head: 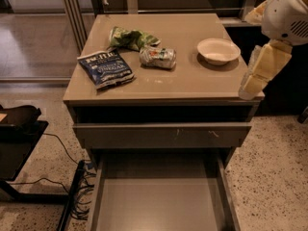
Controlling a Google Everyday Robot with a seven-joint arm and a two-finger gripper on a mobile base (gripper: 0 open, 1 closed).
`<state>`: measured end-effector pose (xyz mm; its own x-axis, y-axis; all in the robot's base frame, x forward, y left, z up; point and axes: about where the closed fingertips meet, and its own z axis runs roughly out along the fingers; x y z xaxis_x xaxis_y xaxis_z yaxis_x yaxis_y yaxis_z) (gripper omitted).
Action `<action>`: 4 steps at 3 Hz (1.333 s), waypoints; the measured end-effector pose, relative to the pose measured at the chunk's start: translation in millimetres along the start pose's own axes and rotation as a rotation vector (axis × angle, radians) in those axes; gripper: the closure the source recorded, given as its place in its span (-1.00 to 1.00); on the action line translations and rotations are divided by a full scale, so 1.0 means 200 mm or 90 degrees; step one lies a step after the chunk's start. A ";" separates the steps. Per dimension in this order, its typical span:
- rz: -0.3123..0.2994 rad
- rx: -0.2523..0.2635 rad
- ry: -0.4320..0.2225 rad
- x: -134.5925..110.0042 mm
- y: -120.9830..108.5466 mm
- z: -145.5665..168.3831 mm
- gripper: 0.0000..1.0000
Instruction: Place 7up can into middle drawer
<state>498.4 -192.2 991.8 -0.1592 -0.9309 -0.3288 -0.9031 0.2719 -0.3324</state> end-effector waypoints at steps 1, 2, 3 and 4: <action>0.026 0.015 -0.068 -0.09 -0.14 0.08 -1.00; 0.026 0.015 -0.068 -0.09 -0.14 0.08 -1.00; -0.002 0.023 -0.086 -0.15 -0.16 0.13 -1.00; -0.034 0.020 -0.144 -0.25 -0.24 0.24 -1.00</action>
Offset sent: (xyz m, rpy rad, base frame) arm 0.0264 0.0097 0.0017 0.0829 -0.0313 -0.0082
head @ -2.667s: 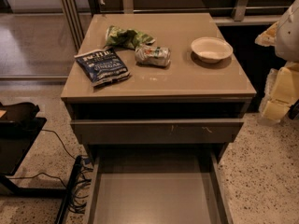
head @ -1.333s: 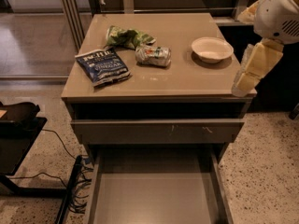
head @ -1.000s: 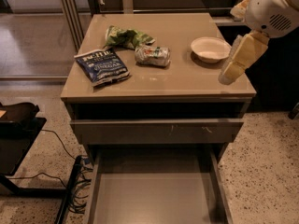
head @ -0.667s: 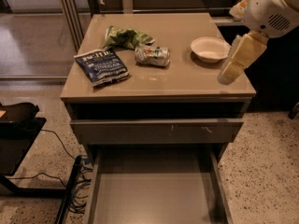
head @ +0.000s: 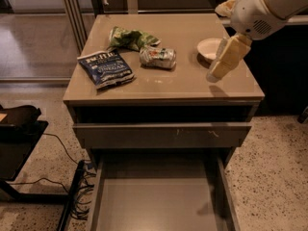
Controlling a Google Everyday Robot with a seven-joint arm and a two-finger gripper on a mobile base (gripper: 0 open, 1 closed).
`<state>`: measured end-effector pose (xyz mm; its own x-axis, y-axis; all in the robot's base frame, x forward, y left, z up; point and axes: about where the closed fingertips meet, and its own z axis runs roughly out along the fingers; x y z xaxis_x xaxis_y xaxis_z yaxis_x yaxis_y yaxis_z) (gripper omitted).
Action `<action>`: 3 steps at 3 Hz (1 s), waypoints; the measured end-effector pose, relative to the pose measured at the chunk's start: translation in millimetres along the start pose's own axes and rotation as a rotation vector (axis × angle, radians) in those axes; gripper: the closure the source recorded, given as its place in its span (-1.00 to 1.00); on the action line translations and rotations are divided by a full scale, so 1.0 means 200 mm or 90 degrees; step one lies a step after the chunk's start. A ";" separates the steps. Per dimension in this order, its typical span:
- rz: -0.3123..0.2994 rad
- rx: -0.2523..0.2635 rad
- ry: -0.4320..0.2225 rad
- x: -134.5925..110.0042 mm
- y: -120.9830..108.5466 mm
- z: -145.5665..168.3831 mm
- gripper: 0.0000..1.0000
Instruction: Place 7up can into middle drawer
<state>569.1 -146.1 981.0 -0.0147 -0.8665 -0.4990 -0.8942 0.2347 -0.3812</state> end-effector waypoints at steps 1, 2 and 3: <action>-0.007 -0.027 -0.068 -0.04 -0.08 0.16 -1.00; 0.000 -0.052 -0.114 -0.07 -0.14 0.31 -1.00; 0.000 -0.069 -0.140 -0.11 -0.19 0.42 -1.00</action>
Offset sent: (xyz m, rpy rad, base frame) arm 0.0823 0.0448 -0.0451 0.2458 0.0513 0.1483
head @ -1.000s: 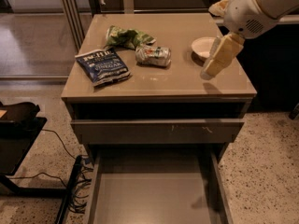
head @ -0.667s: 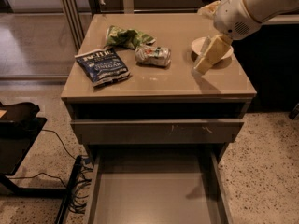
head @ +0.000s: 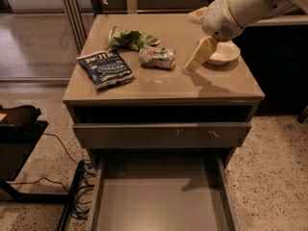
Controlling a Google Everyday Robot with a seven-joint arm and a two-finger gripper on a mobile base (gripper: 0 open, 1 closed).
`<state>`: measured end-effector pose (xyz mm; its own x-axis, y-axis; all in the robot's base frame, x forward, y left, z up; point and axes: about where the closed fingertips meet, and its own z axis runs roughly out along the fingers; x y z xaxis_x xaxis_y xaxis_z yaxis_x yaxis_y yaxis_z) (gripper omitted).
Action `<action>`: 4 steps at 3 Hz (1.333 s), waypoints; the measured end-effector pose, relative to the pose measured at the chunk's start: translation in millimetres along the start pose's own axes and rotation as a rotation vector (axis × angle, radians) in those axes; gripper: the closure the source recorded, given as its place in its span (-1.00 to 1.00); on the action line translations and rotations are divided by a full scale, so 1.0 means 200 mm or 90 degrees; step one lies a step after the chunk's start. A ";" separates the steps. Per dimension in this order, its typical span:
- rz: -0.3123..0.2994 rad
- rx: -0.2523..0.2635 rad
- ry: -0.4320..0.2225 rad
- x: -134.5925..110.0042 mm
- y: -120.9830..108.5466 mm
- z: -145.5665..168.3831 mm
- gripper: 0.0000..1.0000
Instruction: Place 7up can into middle drawer
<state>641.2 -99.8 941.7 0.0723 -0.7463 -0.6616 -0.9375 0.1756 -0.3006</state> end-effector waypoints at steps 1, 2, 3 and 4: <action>0.001 -0.009 -0.012 -0.01 -0.06 0.10 -1.00; 0.010 0.008 0.010 0.00 -0.11 0.20 -1.00; 0.037 0.037 0.035 0.04 -0.17 0.31 -1.00; 0.067 0.064 0.044 0.08 -0.23 0.40 -1.00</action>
Offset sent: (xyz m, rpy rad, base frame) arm 0.0581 0.0283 -0.0354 -0.0475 -0.0138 -0.0916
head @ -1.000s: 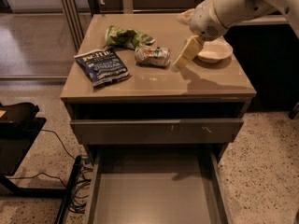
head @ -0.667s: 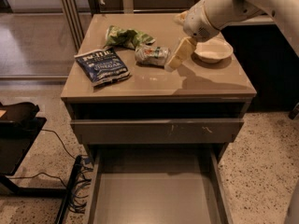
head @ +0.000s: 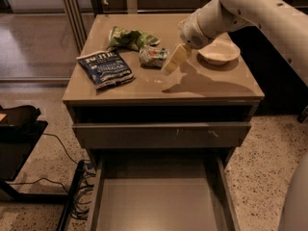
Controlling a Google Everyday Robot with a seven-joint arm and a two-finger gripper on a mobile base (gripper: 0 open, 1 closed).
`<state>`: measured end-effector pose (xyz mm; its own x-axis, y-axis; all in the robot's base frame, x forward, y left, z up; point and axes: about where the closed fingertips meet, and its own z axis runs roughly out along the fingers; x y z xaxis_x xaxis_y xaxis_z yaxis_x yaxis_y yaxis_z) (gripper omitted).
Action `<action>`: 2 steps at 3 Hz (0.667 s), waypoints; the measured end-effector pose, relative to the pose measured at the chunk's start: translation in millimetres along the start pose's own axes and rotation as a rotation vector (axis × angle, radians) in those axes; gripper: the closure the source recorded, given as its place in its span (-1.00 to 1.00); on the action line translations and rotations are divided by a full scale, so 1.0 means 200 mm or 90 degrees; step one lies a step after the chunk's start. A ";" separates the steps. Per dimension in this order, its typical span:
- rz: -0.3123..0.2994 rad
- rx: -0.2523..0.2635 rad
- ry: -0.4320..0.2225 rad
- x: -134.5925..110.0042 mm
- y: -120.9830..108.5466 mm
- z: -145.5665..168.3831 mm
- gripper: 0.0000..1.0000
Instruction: Place 7up can into middle drawer
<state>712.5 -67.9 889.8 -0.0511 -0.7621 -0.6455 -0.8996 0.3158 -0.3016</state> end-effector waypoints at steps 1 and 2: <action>0.017 0.017 -0.001 -0.02 -0.04 0.09 -1.00; 0.035 0.026 -0.002 -0.04 -0.07 0.16 -1.00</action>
Offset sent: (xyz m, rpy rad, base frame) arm 0.0437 0.0245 -0.0151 0.0417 -0.0046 -0.1076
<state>740.3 -48.4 876.2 -0.0990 -0.7406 -0.6646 -0.8767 0.3809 -0.2939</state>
